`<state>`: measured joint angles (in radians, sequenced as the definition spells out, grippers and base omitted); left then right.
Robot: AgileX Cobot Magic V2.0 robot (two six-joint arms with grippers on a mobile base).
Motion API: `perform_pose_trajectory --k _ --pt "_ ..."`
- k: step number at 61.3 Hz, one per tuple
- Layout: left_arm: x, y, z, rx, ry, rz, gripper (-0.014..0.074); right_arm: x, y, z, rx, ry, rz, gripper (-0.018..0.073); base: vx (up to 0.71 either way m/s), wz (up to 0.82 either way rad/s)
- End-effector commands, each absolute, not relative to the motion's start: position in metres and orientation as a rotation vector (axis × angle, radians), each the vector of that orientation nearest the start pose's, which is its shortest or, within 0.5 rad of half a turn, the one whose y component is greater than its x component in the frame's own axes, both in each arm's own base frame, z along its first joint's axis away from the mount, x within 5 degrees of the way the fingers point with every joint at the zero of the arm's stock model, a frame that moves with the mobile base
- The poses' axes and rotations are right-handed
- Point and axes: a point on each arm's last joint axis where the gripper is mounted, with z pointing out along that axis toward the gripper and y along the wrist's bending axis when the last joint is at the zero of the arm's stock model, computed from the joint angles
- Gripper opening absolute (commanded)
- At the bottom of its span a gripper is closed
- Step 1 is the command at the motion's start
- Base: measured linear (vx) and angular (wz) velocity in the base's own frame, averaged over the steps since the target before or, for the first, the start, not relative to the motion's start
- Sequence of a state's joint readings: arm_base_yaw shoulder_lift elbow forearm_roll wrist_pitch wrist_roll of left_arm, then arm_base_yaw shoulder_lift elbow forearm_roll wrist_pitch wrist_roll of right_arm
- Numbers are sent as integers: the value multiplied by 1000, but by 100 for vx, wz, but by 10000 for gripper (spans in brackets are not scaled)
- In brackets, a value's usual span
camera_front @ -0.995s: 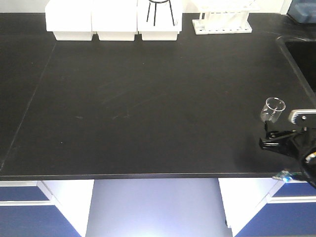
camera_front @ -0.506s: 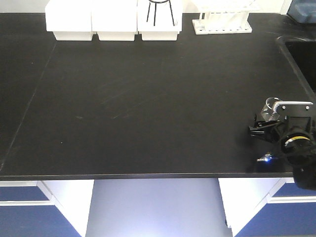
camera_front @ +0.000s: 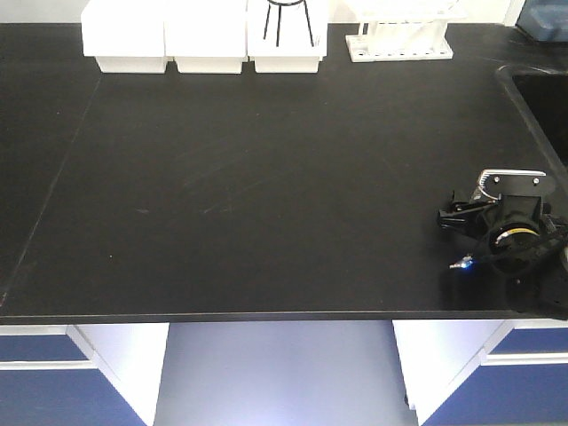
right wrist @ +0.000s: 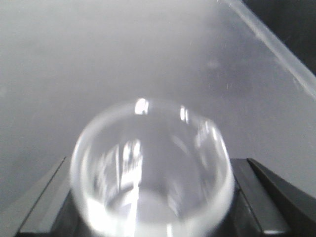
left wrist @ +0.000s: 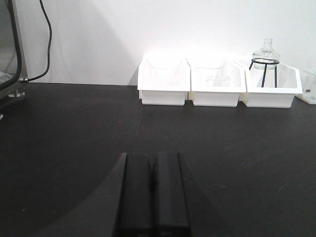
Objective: Grab beaker and place in storage area
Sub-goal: 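Reach the right gripper to the clear beaker and close around it, then lift the beaker with the right gripper and pull it back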
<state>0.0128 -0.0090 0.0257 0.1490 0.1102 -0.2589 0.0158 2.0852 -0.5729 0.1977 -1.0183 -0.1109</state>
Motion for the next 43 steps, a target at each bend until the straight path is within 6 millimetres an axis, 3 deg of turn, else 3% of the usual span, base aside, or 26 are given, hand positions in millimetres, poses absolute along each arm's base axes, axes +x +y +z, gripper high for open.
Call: perform_pose_trajectory --k 1,13,21,34,43 --pt "56 1 196 -101 1526 -89 -8 323 -12 84 86 1884 -168 593 0 0" --pt "56 1 196 -101 1526 -89 -8 325 -13 82 96 1845 -187 585 0 0" --pt "56 1 196 -101 1526 -89 -8 325 -13 83 70 1844 -207 426 0 0" --pt "56 1 196 -101 1526 -89 -8 324 -10 100 33 1796 -185 -11 0 0" --pt "56 1 196 -101 1526 -89 -8 314 -6 124 -17 1761 -154 -11 0 0"
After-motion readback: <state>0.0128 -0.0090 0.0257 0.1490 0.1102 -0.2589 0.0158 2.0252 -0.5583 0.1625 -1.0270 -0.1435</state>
